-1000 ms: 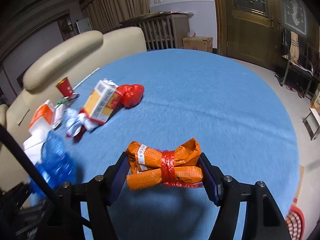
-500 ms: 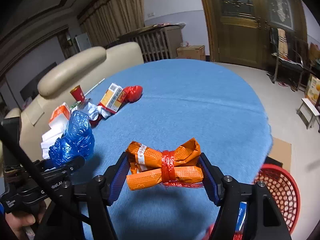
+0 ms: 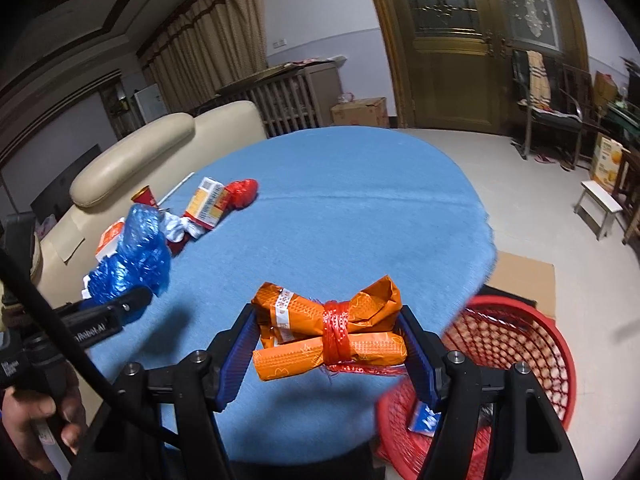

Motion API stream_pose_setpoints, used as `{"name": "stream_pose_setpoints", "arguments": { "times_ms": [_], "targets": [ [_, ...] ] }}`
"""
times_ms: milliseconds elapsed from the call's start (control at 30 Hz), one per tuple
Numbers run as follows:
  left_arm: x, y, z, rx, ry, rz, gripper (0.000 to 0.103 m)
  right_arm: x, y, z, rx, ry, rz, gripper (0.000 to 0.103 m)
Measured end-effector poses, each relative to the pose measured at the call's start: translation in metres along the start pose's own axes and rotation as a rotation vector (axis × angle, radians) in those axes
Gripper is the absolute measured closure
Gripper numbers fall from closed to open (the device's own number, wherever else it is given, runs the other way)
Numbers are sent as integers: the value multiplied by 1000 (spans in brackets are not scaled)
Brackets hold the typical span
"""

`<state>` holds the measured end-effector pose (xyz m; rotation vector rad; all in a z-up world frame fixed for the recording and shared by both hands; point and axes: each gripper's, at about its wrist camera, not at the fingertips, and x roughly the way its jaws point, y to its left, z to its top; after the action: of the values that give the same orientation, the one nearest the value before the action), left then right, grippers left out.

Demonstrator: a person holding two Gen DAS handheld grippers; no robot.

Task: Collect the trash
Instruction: 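Carry the orange bag and blue bag with both grippers over the red basket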

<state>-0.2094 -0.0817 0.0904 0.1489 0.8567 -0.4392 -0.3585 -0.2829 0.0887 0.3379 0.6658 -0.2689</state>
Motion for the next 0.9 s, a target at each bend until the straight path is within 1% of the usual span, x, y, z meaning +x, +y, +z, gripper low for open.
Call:
{"name": "stream_pose_setpoints", "arguments": {
  "times_ms": [167, 267, 367, 500, 667, 800, 900],
  "targets": [
    [2, -16, -5, 40, 12, -21, 39, -17, -25, -14, 49, -1, -39, 33],
    [2, -27, -7, 67, 13, -31, 39, -31, -46, -21, 80, -6, -78, 33],
    [0, -39, -9, 96, 10, -45, 39, -45, -72, -27, 104, -15, -138, 33],
    [-5, -54, -12, 130, 3, -70, 39, -52, -102, -27, 139, -19, -193, 33],
    [-7, -76, -14, 176, 2, -112, 39, -53, -118, -28, 155, -11, -215, 33],
    [-8, -104, -17, 240, 6, -160, 39, -44, -126, -35, 164, 18, -219, 33],
    [-7, -123, -20, 281, 14, -197, 39, -33, -135, -45, 170, 58, -227, 33]
  ]
}}
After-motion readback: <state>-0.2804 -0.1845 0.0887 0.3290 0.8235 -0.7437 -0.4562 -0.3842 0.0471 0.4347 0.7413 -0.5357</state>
